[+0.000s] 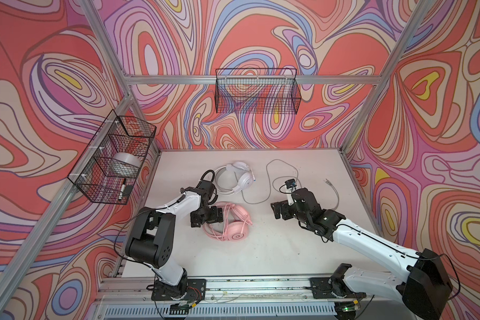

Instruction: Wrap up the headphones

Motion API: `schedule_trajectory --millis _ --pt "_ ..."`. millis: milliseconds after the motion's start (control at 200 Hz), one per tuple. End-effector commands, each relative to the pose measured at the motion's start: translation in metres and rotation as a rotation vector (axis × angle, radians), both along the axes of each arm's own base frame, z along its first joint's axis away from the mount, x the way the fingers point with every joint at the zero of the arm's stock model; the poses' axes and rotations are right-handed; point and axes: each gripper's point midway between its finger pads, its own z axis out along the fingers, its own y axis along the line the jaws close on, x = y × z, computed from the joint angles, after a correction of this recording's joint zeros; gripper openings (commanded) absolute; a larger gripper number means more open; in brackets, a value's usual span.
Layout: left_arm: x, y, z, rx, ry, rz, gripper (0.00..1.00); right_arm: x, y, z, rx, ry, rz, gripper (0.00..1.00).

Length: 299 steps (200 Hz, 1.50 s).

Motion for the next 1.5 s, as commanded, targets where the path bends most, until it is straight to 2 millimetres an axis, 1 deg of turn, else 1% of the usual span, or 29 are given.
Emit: schedule_trajectory --millis 0,130,326,421,516,571,666,761,912,1082,1227,1352,1493 --pt "0.001 0.005 0.009 0.017 -0.017 0.016 1.00 -0.002 0.009 0.001 0.015 0.026 0.049 0.99" --pt "0.007 0.012 0.024 0.058 -0.051 0.013 1.00 -0.002 0.011 0.003 0.019 0.023 0.055 0.99" --pt "0.028 0.015 0.057 0.086 -0.129 0.015 1.00 -0.001 0.013 0.006 0.009 0.021 0.075 0.99" --pt "0.042 0.016 0.074 0.093 -0.175 0.034 1.00 0.001 0.015 0.010 0.008 0.013 0.080 0.98" --pt "0.061 0.017 0.087 0.067 -0.220 0.085 1.00 0.003 0.016 0.014 0.009 0.002 0.077 0.99" --pt "0.072 0.016 0.092 0.037 -0.243 0.121 1.00 0.005 0.016 0.016 0.014 0.000 0.074 0.98" --pt "0.091 0.009 0.096 -0.031 -0.266 0.173 1.00 0.008 0.018 0.021 0.033 -0.008 0.061 0.98" --pt "0.109 0.000 0.093 -0.069 -0.254 0.191 1.00 0.010 0.021 0.023 0.060 -0.008 0.051 0.98" --pt "0.133 -0.017 0.077 -0.133 -0.219 0.192 1.00 0.014 0.029 0.026 0.108 -0.012 0.052 0.98" --pt "0.154 -0.022 0.058 -0.136 -0.199 0.206 1.00 0.017 0.042 0.030 0.169 -0.022 0.086 0.98" --pt "0.169 -0.027 0.043 -0.141 -0.192 0.213 0.98 0.018 0.048 0.027 0.187 -0.020 0.103 0.99" --pt "0.178 -0.026 0.028 -0.121 -0.180 0.221 0.91 0.020 0.049 0.023 0.170 -0.012 0.109 0.98" --pt "0.188 -0.020 0.013 -0.071 -0.171 0.227 0.77 0.021 0.046 0.019 0.155 -0.006 0.104 0.98"
